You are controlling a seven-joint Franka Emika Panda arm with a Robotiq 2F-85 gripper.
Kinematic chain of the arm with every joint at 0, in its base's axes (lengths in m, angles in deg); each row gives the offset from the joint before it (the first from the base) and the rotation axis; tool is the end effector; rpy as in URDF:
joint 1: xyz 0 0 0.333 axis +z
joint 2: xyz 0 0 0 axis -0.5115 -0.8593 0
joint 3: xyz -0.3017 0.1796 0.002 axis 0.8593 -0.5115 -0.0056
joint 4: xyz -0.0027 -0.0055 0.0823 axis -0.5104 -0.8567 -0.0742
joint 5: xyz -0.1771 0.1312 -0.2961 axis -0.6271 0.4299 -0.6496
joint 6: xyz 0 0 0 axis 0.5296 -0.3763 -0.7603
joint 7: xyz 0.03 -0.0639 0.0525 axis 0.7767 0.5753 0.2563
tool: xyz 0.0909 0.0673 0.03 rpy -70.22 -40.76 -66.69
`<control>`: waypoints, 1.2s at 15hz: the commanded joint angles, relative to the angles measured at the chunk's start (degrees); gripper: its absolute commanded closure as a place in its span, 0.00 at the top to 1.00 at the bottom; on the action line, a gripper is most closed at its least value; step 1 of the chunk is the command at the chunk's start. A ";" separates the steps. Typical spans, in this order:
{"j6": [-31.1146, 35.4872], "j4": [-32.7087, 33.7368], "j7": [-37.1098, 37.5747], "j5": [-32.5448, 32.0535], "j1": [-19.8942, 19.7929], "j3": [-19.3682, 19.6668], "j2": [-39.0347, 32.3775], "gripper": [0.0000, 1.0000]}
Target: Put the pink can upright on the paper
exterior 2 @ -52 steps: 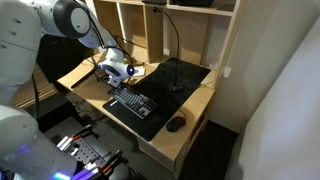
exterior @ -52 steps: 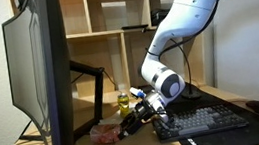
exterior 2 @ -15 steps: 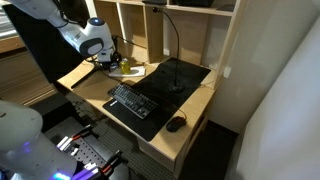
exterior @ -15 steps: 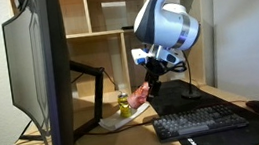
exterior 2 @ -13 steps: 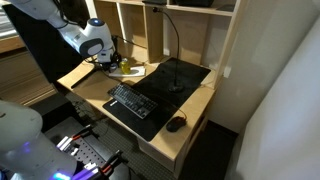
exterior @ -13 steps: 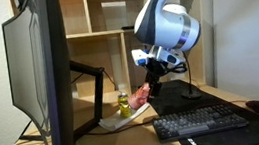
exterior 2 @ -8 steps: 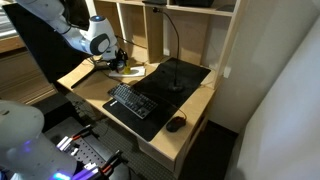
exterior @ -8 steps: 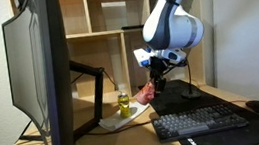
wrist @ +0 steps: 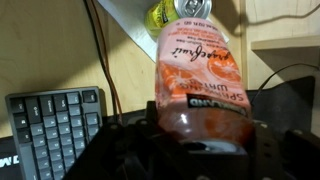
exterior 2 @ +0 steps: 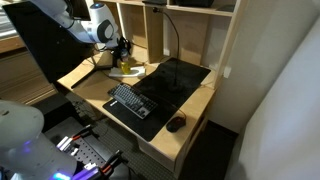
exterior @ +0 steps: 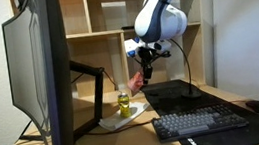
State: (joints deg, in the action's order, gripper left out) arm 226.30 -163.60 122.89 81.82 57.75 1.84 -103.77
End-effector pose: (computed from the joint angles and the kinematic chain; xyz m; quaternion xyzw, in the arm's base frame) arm 0.5585 0.2180 0.3766 -0.6583 0.7242 -0.0908 0.1844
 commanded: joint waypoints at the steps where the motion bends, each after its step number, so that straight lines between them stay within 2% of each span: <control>1: -7.65 5.93 9.96 -14.60 0.51 2.83 -3.37 0.45; 2: -10.53 8.89 13.41 -18.81 3.91 6.60 -4.84 0.45; 3: -14.69 12.89 17.26 -23.84 1.47 3.86 -6.71 0.45; 5: -22.01 20.12 22.91 -30.86 2.17 3.35 -10.95 0.45; 7: -22.47 25.34 27.01 -32.70 1.29 1.21 -14.12 0.45; 8: -20.59 18.94 24.88 -32.41 -0.74 0.08 -9.50 0.70; 10: -21.53 23.22 26.56 -32.78 -0.09 -0.39 -12.67 0.70; 11: -21.63 24.14 26.74 -32.74 0.08 -0.38 -13.48 0.45; 12: -22.73 25.27 27.13 -33.38 0.11 0.22 -15.10 0.45; 18: -35.06 38.33 24.65 -25.67 -2.08 -2.73 -24.28 0.45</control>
State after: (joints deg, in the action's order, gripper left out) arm 197.59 -134.10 148.99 52.54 57.06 1.28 -122.57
